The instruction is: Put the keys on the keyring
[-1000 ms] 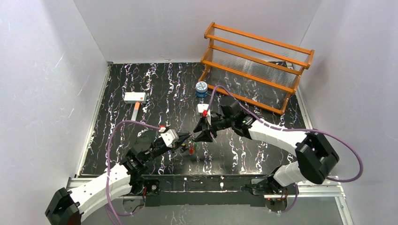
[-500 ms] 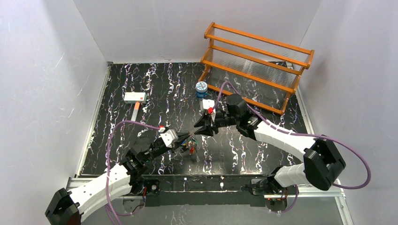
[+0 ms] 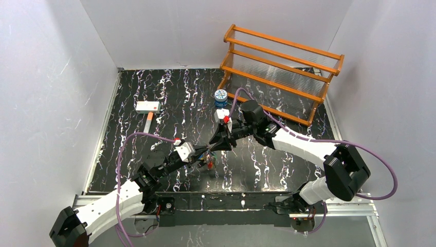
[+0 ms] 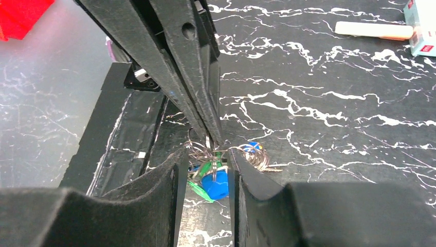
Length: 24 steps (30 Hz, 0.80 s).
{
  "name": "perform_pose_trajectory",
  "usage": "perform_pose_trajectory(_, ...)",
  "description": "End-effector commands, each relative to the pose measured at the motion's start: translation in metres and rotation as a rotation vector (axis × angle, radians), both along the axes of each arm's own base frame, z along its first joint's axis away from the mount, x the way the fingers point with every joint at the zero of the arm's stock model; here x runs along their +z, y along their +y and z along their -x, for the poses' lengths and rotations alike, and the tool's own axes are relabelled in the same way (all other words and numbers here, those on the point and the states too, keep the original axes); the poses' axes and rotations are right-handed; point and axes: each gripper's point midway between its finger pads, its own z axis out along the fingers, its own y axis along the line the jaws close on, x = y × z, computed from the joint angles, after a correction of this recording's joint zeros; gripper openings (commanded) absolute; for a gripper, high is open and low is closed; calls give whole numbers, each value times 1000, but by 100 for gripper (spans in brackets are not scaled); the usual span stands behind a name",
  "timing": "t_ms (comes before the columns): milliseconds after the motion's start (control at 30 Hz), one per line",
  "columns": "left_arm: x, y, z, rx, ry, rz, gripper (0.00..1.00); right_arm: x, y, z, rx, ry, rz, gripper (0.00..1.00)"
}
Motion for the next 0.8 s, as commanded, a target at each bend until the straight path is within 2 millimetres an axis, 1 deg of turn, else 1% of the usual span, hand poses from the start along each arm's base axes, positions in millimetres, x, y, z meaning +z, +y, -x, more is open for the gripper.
perform_pose_trajectory(0, 17, -1, 0, -4, -56, 47, 0, 14, 3, 2, 52, -24, -42, 42)
perform_pose_trajectory(100, 18, -1, 0, -4, -57, 48, 0, 9, 6, -1, 41, -14, -26, 39)
perform_pose_trajectory(267, 18, -1, 1, -7, -56, 50, 0, 7, 11, -7, 36, 6, -14, 21)
perform_pose_trajectory(367, 18, -1, 1, -9, -56, 50, 0, 7, 13, -10, 28, 4, -13, 5)
perform_pose_trajectory(400, 18, -1, 1, -8, -56, 50, 0, 7, 13, -11, 22, -1, -13, 1)
perform_pose_trajectory(533, 17, 0, 1, -5, -58, 47, 0, 9, 12, -13, 4, -23, -14, 1)
perform_pose_trajectory(633, 16, 3, -3, 19, -72, 15, 0, 9, 9, -16, -11, -44, 0, 1)
perform_pose_trajectory(667, 14, 6, -5, 33, -76, -12, 5, 8, 8, -17, -17, -56, 9, 1)
perform_pose_trajectory(700, 12, 8, -7, 47, -79, -46, 14, 8, 7, -18, -24, -66, 20, 1)
perform_pose_trajectory(767, 13, 14, -12, 74, -97, -112, 28, 9, 5, -22, -37, -90, 48, 1)
